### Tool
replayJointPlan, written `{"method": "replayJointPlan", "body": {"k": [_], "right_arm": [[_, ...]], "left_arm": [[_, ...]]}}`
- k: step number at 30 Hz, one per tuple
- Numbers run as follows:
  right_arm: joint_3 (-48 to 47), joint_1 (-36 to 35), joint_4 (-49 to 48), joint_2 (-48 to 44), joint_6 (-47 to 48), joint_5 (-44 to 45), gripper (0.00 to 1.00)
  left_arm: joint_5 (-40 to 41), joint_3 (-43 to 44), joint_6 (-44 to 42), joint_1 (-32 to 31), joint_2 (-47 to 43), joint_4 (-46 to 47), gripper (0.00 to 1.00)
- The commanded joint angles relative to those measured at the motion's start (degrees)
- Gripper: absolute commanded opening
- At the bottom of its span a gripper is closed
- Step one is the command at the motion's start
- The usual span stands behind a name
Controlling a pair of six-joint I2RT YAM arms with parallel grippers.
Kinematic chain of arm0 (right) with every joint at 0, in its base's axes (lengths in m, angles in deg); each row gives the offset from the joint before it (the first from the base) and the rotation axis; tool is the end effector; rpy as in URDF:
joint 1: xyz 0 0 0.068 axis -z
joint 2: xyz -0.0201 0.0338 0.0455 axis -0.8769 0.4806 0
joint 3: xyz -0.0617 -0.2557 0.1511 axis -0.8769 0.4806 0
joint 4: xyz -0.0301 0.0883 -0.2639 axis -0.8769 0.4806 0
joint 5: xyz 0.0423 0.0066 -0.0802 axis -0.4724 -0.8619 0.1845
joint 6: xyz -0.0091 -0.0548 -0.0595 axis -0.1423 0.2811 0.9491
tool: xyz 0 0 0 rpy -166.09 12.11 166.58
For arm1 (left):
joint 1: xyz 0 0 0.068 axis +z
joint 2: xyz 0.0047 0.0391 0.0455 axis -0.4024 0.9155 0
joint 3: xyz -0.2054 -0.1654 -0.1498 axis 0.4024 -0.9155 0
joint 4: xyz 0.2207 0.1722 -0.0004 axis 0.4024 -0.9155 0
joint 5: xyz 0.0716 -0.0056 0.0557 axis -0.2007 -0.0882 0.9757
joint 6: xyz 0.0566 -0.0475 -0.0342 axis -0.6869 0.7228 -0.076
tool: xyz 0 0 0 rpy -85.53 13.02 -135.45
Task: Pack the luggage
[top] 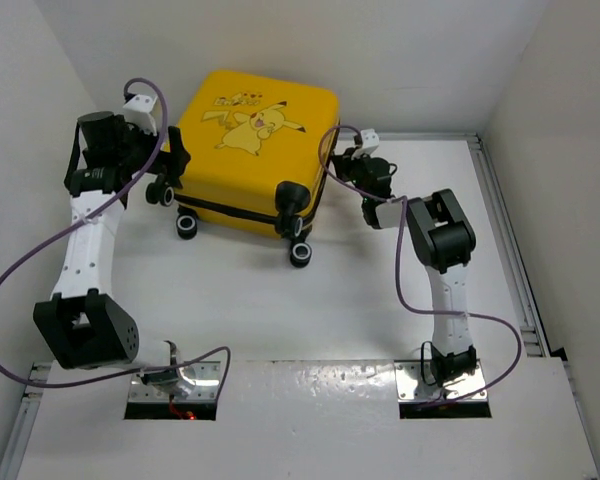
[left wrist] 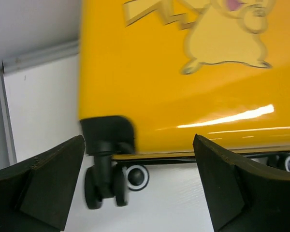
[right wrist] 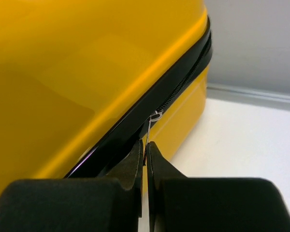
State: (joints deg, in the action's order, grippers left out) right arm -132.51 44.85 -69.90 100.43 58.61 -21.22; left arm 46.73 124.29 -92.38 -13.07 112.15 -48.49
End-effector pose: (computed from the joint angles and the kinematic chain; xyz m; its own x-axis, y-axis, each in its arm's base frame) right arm 0.5275 0.1634 0.1490 -0.1035 0.3066 -0.9462 -0.3704 0.8710 0.3227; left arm 0.3686 0.0413 0.4066 -0.3828 -0.0143 -0.9237 0.2054 0.9735 -0.1002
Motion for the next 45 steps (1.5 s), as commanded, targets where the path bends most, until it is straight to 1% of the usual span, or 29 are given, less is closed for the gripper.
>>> {"method": "replayJointPlan", "body": {"k": [1,3,5,9,12,16,20,23,24,27,39,40,45], "right_arm": [[3.59,-8.00,-4.91,-6.47,-4.30,-10.46,0.00],[6.13,-9.58,-5.09,-8.50,-5.53,-10.46,0.00],[7.28,-10.91,-5.09,-10.51,-7.02,-9.41,0.00],[10.18,-12.84,-1.32,-12.97,-8.61,-5.99,0.00],[11.24,-13.11,3.34,-14.56,-7.13,-2.29,0.00],[11.16,-11.70,8.17,-14.74,-4.58,2.71,0.00],[9.14,-10.03,9.94,-12.73,-2.12,3.34,0.00],[7.47,-8.54,8.27,-10.27,-1.50,0.54,0.00],[7.12,-8.45,7.14,-9.48,-1.15,-1.91,0.00],[5.10,-8.10,5.02,-7.19,-0.09,-3.95,0.00],[0.35,-6.60,1.07,-4.46,0.09,-6.50,0.00],[-0.09,-6.51,0.71,-4.28,-0.26,-6.68,0.03],[-0.53,-5.99,-0.69,-4.02,-0.53,-6.77,0.04]], "left_arm": [[-7.05,0.35,-9.71,-3.87,-3.53,-3.39,1.00],[-7.67,0.87,-12.37,-5.46,-3.53,-7.95,1.00],[-7.67,0.88,-14.66,-7.30,-4.15,-10.16,1.00],[-8.19,2.10,-19.40,-9.07,-4.15,-17.37,1.00],[-8.20,2.64,-22.83,-10.39,-4.15,-24.91,1.00],[-6.71,3.16,-25.12,-11.62,-3.62,-28.89,1.00],[-5.91,2.02,-25.65,-11.62,-4.24,-28.29,1.00],[-5.30,0.89,-25.12,-11.62,-4.76,-26.53,1.00],[-4.69,0.36,-25.12,-11.62,-4.76,-26.52,1.00],[-4.07,-0.17,-25.12,-11.62,-4.76,-25.29,1.00],[-4.07,-1.32,-23.45,-11.09,-4.24,-23.01,1.00],[-4.07,-1.32,-23.45,-11.09,-3.71,-23.01,1.00],[-3.54,-1.32,-22.93,-11.09,-3.18,-22.48,1.00]]}}
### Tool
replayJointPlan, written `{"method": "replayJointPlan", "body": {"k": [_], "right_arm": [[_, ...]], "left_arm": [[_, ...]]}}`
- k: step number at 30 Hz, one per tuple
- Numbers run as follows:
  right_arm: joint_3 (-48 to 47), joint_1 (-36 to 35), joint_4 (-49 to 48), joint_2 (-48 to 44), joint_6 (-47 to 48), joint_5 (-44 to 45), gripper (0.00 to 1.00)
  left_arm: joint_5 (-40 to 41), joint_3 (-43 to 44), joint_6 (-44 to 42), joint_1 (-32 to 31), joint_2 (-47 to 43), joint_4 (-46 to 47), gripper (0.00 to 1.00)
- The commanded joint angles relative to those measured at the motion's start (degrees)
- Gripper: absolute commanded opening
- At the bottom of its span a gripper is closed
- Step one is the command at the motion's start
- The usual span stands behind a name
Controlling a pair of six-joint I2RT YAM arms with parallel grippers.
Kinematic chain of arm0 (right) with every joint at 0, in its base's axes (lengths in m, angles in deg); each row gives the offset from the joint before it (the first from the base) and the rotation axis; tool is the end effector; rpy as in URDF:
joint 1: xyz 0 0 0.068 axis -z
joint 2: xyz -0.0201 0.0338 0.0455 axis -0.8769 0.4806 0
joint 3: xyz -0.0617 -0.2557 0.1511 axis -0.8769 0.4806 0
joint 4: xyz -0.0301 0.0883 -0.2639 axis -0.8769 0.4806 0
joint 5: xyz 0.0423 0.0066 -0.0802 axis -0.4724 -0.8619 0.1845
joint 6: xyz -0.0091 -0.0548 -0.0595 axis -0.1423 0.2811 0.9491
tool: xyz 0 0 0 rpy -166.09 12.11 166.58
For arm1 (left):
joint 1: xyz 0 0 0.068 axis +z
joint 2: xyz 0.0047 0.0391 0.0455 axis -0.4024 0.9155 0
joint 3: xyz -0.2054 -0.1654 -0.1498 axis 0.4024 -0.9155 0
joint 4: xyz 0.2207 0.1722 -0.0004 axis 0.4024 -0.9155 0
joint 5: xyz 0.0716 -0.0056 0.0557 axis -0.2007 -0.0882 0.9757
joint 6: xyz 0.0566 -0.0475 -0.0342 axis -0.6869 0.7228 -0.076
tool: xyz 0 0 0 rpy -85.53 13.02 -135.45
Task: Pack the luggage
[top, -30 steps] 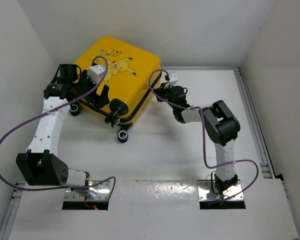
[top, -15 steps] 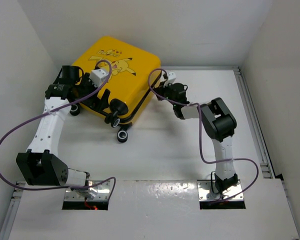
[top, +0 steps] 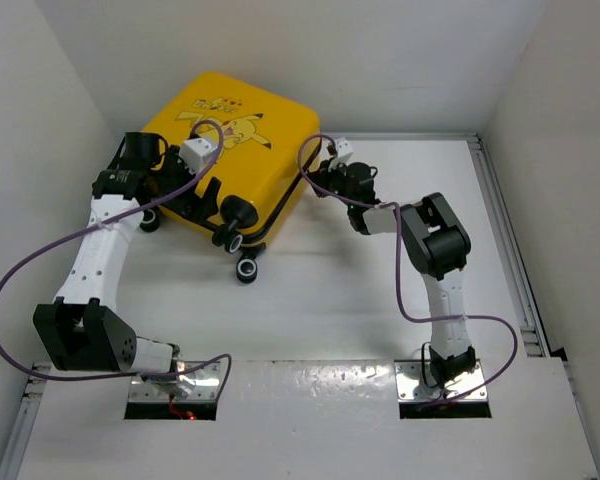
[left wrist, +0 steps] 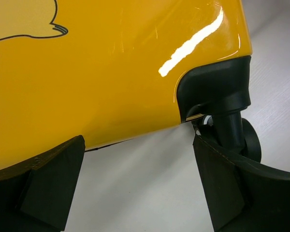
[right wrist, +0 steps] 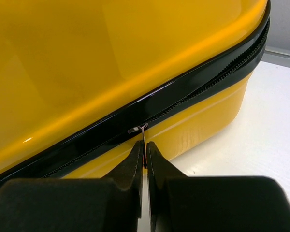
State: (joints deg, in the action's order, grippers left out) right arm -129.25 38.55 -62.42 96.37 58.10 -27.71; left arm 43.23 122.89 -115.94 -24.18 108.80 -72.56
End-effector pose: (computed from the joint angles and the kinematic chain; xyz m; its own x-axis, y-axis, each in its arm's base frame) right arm 0.4891 0.2216 0.1482 -0.2736 0.2383 -0.9319 -0.5163 0.7810 0.3513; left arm 0.3188 -0.0340 0.3701 -0.4934 0.4115 -0.7663 0.6097 0.7920 0.0327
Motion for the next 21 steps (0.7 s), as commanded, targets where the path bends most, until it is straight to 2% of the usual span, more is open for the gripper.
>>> {"method": "replayJointPlan", "body": {"k": [1,4,11,17,21], "right_arm": [[-3.79,0.66,-8.43,0.05,-0.11,-0.28,0.04],[-4.31,0.66,-9.40,0.13,-0.11,-0.54,0.00],[-4.67,0.66,-9.84,-0.39,0.06,-1.33,0.00],[-3.70,-0.04,-10.54,-0.66,0.24,-1.86,0.00],[-3.18,-0.66,-11.24,-0.75,0.06,-2.21,0.00]], "left_arm": [[-0.04,0.08,0.64,0.01,0.16,1.59,1.00],[-0.82,0.08,0.11,-0.60,0.69,1.59,1.00],[-1.27,-3.25,4.85,-7.45,-1.33,0.97,1.00],[-3.73,-5.97,9.51,-10.79,-2.91,0.36,1.00],[3.46,-8.70,14.51,-13.87,-1.78,1.05,1.00]]}}
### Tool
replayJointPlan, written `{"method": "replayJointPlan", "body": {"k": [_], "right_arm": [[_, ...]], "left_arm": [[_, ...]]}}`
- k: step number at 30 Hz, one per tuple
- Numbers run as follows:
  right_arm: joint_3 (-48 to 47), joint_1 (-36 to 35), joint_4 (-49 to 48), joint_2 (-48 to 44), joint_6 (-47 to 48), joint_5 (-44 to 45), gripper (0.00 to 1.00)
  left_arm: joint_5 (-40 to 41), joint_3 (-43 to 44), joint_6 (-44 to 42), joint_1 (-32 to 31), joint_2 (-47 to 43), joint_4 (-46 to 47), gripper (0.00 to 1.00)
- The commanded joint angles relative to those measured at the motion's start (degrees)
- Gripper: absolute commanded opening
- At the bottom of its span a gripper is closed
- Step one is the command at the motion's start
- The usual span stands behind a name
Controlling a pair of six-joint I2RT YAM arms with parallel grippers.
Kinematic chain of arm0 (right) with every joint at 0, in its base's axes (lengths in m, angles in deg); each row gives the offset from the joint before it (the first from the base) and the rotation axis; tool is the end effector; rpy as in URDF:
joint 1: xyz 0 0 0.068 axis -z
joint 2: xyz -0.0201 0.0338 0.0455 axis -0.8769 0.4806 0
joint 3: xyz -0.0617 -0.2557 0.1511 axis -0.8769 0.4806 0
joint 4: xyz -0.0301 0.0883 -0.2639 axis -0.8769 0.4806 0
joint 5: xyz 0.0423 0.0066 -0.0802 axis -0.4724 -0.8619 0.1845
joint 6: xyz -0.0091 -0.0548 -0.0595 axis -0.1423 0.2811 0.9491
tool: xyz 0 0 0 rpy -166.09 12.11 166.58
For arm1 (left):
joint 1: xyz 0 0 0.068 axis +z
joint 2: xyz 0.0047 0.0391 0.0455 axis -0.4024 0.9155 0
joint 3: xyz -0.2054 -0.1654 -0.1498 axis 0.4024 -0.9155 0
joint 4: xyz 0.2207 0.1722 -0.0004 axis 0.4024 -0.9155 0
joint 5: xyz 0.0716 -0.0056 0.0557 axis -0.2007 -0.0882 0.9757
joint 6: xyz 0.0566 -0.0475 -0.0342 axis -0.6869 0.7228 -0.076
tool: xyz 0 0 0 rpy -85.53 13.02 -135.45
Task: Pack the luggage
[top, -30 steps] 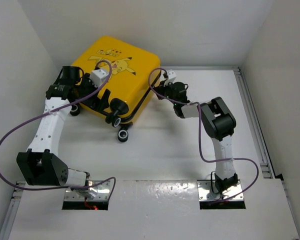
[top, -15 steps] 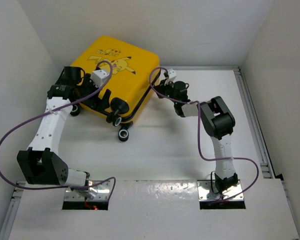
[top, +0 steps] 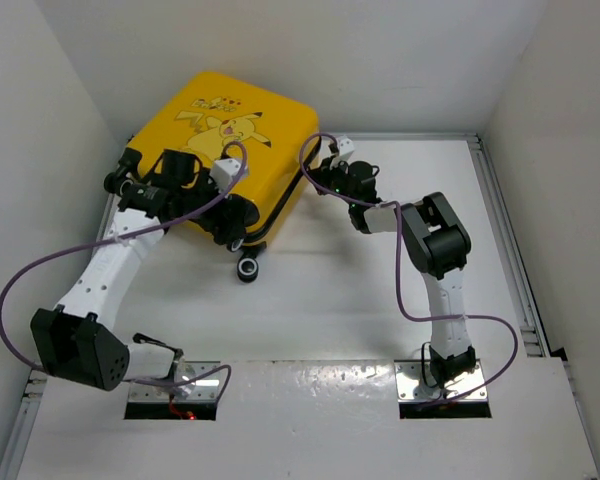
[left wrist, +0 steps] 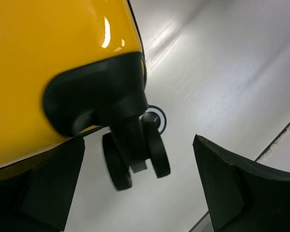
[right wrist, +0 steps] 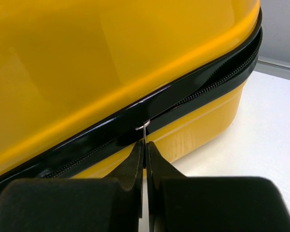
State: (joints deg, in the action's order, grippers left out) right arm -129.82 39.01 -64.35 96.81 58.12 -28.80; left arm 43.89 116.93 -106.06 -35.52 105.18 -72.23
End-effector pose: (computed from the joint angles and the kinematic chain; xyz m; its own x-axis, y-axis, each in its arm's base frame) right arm 0.4925 0.2197 0.1525 -0.2455 0.2493 -0.9368 -0.5363 0.7701 0.3455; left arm 0.2875 -0.0915 0.3514 -0.5536 0.3877 -0.7370 0.6640 0.7396 -0.1097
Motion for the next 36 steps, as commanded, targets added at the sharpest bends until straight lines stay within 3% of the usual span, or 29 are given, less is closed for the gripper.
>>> {"method": "replayJointPlan", "body": {"k": [1,9,10,16,21,22,26,32,36], "right_arm": [[-2.43,-1.38,-9.41,-1.36,-0.22,-1.03,0.00],[-0.33,-4.10,-11.51,-2.24,-0.84,-3.04,0.00],[0.03,-4.19,-12.13,-2.41,-1.01,-3.48,0.00],[5.55,-6.04,-13.71,-6.09,-2.51,-7.00,0.00],[9.60,-8.49,-14.77,-7.77,-3.30,-8.67,0.00],[9.78,-9.02,-15.38,-8.12,-3.74,-8.85,0.00],[10.14,-10.69,-15.56,-8.48,-4.18,-9.20,0.00],[11.28,-13.25,-16.70,-9.79,-5.76,-11.30,0.00],[15.74,-14.39,-17.67,-12.08,-6.64,-13.07,0.00]], "left_arm": [[4.73,-2.74,5.95,-2.53,2.38,0.73,1.00],[14.23,-5.11,12.73,-5.70,4.32,6.09,1.00],[15.03,-5.11,12.73,-5.70,5.01,6.61,0.96],[16.44,-5.64,8.43,-4.39,2.31,7.15,0.63],[14.51,-8.80,1.14,-1.58,-1.13,6.19,0.46],[13.99,-9.59,0.26,-1.05,-2.00,5.05,0.31],[11.96,-10.92,-6.58,2.47,-3.59,1.36,0.01],[11.34,-15.49,-20.84,10.91,-8.77,-4.89,0.00],[11.34,-19.43,-34.52,22.12,-9.92,-6.39,0.00]]}}
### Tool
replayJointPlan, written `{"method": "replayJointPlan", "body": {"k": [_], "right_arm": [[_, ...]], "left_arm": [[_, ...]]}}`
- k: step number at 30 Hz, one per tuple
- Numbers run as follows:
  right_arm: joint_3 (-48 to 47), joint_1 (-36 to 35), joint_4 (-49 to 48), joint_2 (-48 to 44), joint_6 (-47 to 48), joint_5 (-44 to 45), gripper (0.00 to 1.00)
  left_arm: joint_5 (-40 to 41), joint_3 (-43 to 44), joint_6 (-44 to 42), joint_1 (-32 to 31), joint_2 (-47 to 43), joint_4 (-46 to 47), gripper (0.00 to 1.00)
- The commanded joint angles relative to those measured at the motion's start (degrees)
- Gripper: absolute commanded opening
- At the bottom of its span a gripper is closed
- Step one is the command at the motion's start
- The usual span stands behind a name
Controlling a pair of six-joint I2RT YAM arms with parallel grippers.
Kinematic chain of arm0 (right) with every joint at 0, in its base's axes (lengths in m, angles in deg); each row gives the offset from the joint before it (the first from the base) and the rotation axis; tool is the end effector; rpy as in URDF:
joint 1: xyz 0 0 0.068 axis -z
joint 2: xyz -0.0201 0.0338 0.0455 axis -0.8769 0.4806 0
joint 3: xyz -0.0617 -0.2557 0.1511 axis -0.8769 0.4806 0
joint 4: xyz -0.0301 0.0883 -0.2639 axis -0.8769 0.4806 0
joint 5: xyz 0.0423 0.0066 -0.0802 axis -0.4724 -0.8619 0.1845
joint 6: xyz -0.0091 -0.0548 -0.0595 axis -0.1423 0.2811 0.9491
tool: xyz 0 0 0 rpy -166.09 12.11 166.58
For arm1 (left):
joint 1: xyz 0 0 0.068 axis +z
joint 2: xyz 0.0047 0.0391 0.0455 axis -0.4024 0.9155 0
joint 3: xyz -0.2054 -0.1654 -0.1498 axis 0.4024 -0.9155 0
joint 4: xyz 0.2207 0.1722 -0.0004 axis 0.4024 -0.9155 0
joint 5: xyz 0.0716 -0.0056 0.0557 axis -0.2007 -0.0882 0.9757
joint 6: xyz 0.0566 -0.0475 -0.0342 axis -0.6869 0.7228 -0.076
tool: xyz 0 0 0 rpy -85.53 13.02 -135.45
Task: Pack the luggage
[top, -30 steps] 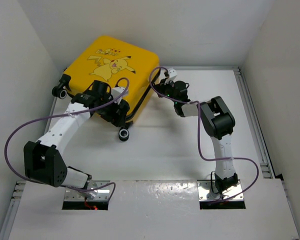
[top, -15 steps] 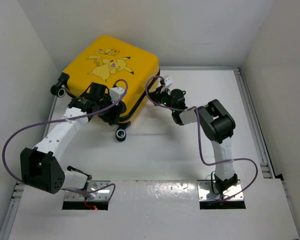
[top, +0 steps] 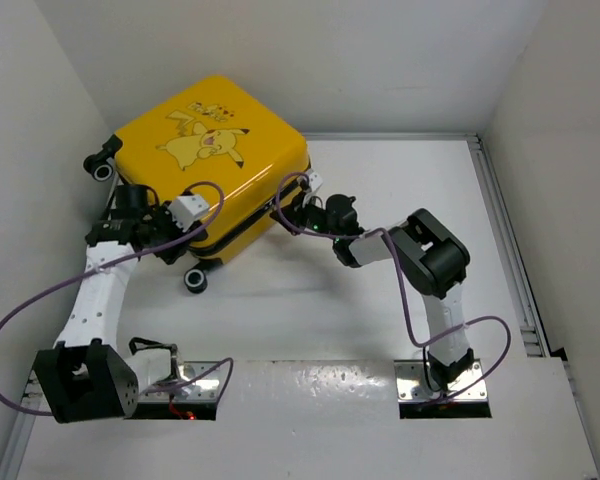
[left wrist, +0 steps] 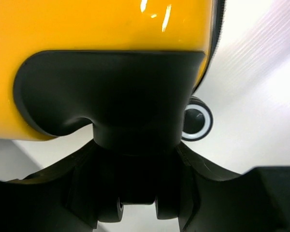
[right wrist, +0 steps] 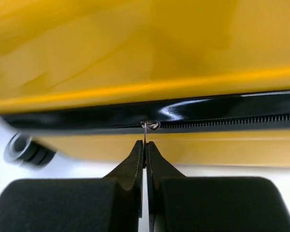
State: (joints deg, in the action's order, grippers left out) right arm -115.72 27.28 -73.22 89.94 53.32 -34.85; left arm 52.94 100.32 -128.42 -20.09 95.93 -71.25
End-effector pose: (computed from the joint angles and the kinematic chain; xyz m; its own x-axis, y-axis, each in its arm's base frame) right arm 0.3868 0.2897 0.1532 -0.3530 0.2284 -0.9073 -0.7257 0.5453 0.4196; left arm 0.2515 -0.0045 0.2877 -0.5551 0.5759 -0.6002 0.5988 0.7775 0.1922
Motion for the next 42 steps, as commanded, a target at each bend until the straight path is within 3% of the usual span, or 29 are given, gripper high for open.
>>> {"method": "replayJointPlan", "body": {"k": [1,7,13,16,33,42], "right_arm": [[2.36,-3.00,-8.80,-6.35,-1.66,-7.45,0.00],[7.81,-3.00,-5.12,-9.95,1.15,-2.73,0.00],[4.94,-1.61,2.00,-9.09,3.53,12.72,0.00],[2.20,0.32,3.42,-7.07,3.88,14.95,0.00],[0.26,12.54,3.68,-3.99,14.42,12.67,0.00],[-12.83,16.42,5.00,4.78,15.57,12.50,0.00]], "left_arm": [[2.30,-2.83,-13.59,8.47,0.28,-7.37,0.00],[0.27,0.94,-20.37,19.82,10.38,-5.26,0.00],[-1.57,6.83,-19.14,21.32,18.04,-3.07,0.00],[-2.10,6.32,-19.14,20.80,18.05,-1.75,0.00],[1.33,5.78,-18.34,21.59,22.87,5.45,0.00],[2.47,5.78,-19.58,21.59,25.07,8.18,0.00]]}}
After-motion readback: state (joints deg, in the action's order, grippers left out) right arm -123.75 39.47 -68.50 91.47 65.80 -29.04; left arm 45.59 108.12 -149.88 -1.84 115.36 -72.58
